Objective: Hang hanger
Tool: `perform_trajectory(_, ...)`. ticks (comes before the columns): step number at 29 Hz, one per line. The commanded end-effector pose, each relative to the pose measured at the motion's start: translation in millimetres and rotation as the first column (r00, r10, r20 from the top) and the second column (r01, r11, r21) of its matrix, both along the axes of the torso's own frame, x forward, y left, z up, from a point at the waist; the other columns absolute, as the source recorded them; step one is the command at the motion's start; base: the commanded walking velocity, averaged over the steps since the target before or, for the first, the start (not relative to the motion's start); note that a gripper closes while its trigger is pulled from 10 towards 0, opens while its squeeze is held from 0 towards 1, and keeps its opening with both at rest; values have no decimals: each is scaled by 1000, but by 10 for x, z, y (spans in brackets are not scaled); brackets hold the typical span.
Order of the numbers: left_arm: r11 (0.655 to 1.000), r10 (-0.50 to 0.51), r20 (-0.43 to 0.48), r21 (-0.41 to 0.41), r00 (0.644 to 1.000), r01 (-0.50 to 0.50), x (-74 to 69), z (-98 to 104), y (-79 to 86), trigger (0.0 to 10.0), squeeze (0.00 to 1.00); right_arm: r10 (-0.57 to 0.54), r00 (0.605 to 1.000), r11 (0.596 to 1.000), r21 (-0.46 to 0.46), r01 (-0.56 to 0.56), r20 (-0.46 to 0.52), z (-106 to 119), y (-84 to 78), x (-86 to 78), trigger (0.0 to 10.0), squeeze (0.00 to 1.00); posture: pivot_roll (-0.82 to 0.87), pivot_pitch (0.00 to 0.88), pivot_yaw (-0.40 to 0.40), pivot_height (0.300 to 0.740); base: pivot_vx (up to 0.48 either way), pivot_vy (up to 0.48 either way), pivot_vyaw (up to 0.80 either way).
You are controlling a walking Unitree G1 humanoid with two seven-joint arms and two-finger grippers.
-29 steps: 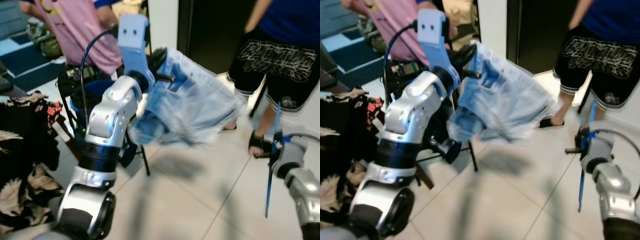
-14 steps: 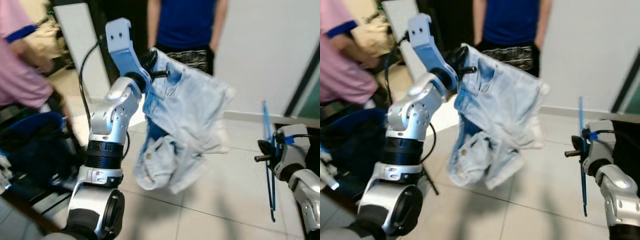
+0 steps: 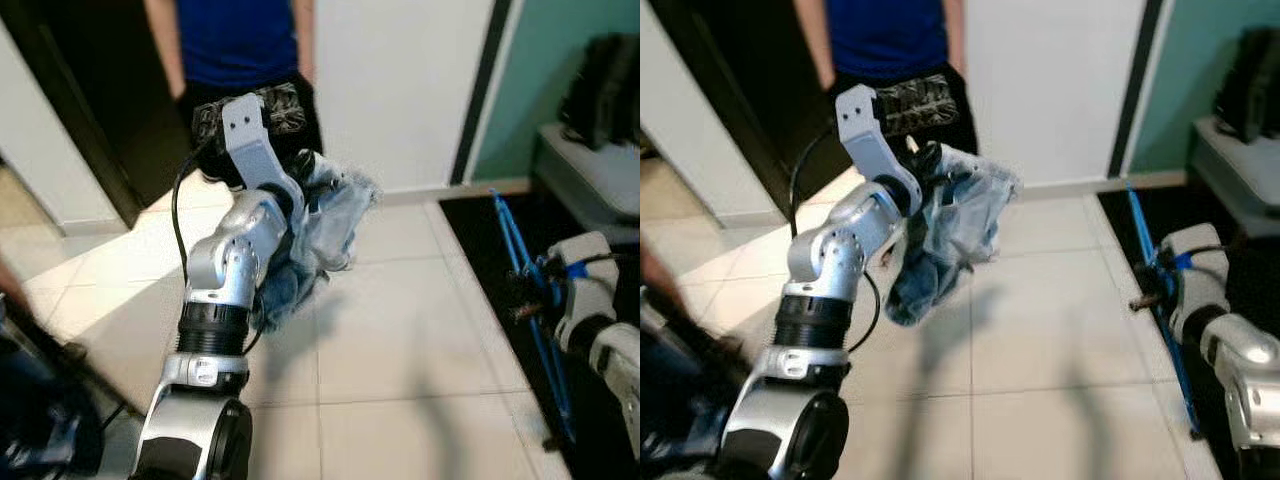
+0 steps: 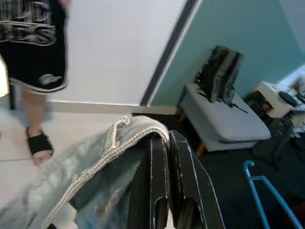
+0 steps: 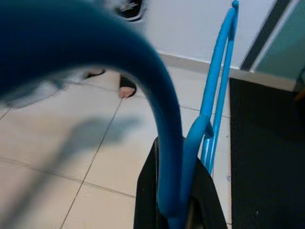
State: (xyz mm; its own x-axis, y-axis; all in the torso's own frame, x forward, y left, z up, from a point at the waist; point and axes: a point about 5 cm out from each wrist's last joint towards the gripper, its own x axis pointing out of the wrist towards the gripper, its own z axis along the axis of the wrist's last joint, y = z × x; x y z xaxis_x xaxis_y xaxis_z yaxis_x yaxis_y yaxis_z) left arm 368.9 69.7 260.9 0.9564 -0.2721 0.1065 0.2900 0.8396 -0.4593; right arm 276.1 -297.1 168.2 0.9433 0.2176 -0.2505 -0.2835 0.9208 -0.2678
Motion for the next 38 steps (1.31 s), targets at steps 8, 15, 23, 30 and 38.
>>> perform_trajectory(8, 991, -63, 110, 121, 992, 50, -113, 14, -98, 10000, 0, 83, 996, 992, 87, -87, 43, 210, 366, 41, 10000, 0, -169, 0, 82, 740, 0, 0, -781)
perform_trajectory(15, 973, -59, 135, 228, 989, 27, -179, -101, -74, 10000, 0, 143, 989, 982, 121, -146, 30, 140, 703, 25, 10000, 0, -188, 0, 58, 740, 0, 0, -781)
perform_trajectory(23, 888, -32, 163, 458, 986, -46, -297, -474, 61, 10000, 0, 163, 986, 981, 106, -165, 25, 74, 1004, 115, 10000, 0, -149, 0, -37, 740, 0, 0, -781)
perform_trajectory(30, 872, -15, 160, 486, 987, -66, -310, -548, 104, 10000, 0, 142, 989, 984, 104, -145, 36, 101, 1005, 199, 10000, 0, -119, 0, -67, 740, 0, 0, -781)
perform_trajectory(38, 846, 62, 201, 509, 978, -158, -323, -530, 235, 10000, 0, 171, 984, 978, 113, -175, 42, 175, 1116, 477, 10000, 0, -9, 0, -167, 740, 0, 0, -781)
